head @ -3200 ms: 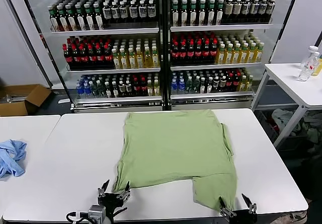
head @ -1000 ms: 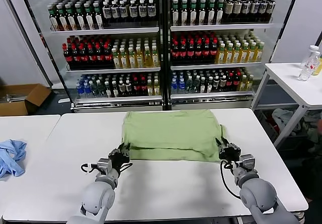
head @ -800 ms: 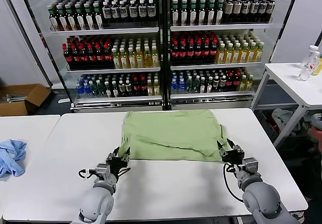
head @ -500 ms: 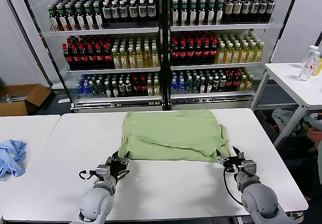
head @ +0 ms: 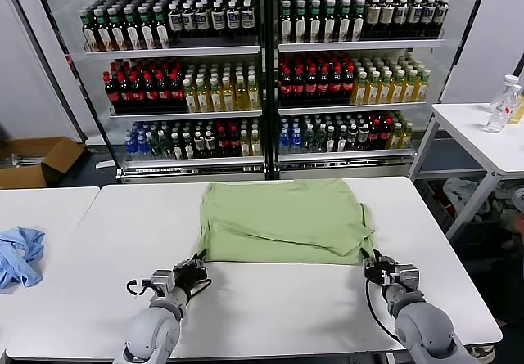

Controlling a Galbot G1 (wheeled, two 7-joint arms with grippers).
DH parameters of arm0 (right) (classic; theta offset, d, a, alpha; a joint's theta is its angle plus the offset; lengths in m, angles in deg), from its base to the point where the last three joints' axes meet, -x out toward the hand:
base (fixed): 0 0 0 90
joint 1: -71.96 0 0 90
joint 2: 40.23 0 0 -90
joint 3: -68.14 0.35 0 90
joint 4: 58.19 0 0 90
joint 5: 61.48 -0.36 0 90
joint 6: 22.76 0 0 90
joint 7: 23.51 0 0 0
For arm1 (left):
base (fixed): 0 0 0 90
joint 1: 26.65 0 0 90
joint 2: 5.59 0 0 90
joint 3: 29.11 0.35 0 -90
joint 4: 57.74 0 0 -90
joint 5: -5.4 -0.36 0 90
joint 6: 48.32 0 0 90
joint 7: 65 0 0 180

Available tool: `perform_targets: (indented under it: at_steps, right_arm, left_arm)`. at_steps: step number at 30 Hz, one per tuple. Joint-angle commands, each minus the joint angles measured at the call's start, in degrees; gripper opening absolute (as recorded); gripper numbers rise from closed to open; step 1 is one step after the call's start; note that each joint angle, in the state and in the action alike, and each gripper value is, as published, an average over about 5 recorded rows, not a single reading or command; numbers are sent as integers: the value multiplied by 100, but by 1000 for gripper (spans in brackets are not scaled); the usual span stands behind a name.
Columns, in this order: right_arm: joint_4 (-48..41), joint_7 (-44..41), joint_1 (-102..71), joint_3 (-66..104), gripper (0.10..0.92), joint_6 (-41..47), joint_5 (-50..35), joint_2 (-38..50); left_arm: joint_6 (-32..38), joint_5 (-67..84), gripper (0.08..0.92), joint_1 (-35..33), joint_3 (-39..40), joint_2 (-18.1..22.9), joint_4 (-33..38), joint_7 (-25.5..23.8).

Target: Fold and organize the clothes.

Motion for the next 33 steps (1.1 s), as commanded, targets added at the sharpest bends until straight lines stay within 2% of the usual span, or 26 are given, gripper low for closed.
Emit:
perform_targets:
  at_steps: [1, 7, 12, 17, 21, 24, 30, 33]
  right_arm:
    - [945, -89, -975, 259, 137, -67, -29, 147]
    - [2200, -152, -2712, 953, 126, -187, 397, 65]
    - [2819, -215, -3819, 1306, 126, -199, 1030, -223]
    - [3247, -145, -3964, 1485, 157, -16, 1341, -256]
    - [3459, 3, -3395, 1595, 252, 42, 973, -108]
    - [3329, 159, -2628, 1583, 330, 107, 438, 106]
    - [2162, 407, -476, 852, 503, 351, -244, 429]
    - [1381, 508, 623, 196, 590, 507, -594, 521]
  left_arm:
    - [-89, 388, 91, -1108, -288, -19, 1178, -44]
    - [-53, 145, 91, -2594, -701, -116, 2617, 85]
    - [-5, -354, 90, -3834, -862, -54, 3453, 163]
    - [-34, -669, 93, -4220, -1049, -66, 3948, 151]
    - [-20, -604, 157, -3786, -1312, -128, 4106, -16]
    - [69, -449, 242, -3130, -1438, -166, 3806, -124]
    - [160, -226, 415, -1350, -1040, -367, 2314, -1]
    - [-64, -297, 502, -268, -657, -363, 1425, 193]
